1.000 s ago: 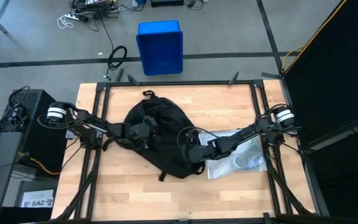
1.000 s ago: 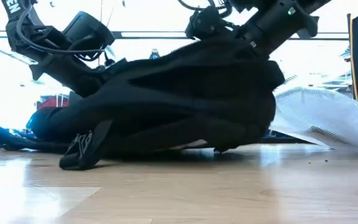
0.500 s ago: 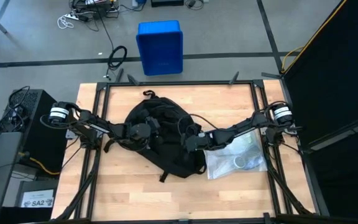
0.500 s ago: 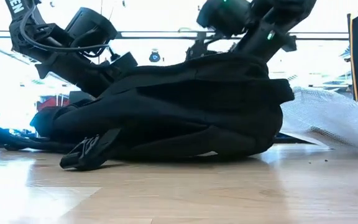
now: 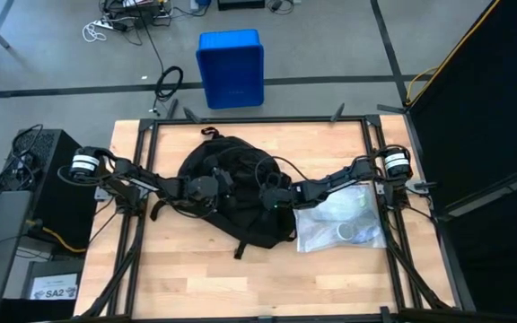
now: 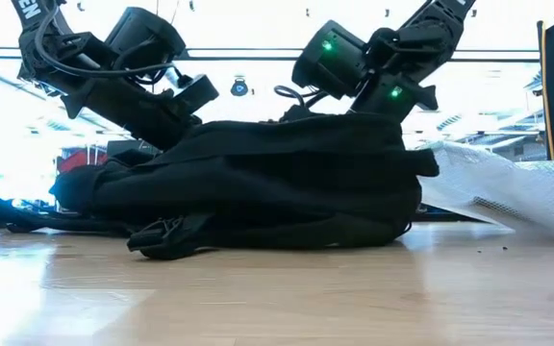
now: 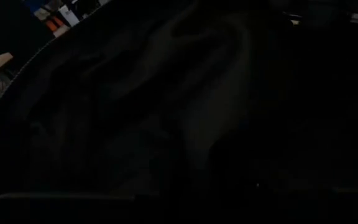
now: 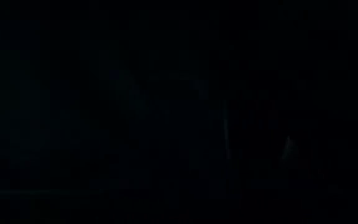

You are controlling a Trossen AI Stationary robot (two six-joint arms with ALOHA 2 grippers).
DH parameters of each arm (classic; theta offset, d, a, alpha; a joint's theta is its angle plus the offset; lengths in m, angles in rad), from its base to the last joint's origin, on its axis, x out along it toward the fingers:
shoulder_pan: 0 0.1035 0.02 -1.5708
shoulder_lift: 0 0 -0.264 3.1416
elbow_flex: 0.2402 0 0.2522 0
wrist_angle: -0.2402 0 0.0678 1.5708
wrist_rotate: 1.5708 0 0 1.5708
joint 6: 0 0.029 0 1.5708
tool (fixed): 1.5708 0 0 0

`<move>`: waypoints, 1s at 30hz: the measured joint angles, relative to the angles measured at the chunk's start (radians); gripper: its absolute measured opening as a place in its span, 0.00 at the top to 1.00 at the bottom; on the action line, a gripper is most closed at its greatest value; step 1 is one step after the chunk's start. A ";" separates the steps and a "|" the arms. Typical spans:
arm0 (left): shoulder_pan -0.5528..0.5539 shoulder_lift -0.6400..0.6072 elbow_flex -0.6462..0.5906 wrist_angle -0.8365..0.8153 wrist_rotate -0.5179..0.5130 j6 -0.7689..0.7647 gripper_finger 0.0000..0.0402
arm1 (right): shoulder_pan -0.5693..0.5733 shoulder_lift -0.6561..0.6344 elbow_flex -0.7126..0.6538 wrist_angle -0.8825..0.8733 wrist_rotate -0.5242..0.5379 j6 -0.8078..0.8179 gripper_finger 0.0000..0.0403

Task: Unpack backpack
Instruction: Remove the black charger cable from the backpack

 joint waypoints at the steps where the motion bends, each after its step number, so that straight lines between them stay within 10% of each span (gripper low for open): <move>1: 0.000 0.000 0.000 0.000 0.000 0.009 0.76 | 0.000 0.000 0.000 0.003 -0.005 -0.005 0.77; 5: 0.000 0.000 0.000 0.000 -0.002 0.034 0.76 | 0.000 0.000 -0.001 0.017 -0.009 -0.028 0.97; 30: 0.000 -0.001 0.000 0.000 -0.002 0.035 0.76 | 0.105 -0.279 -0.012 0.162 -0.002 -0.180 1.00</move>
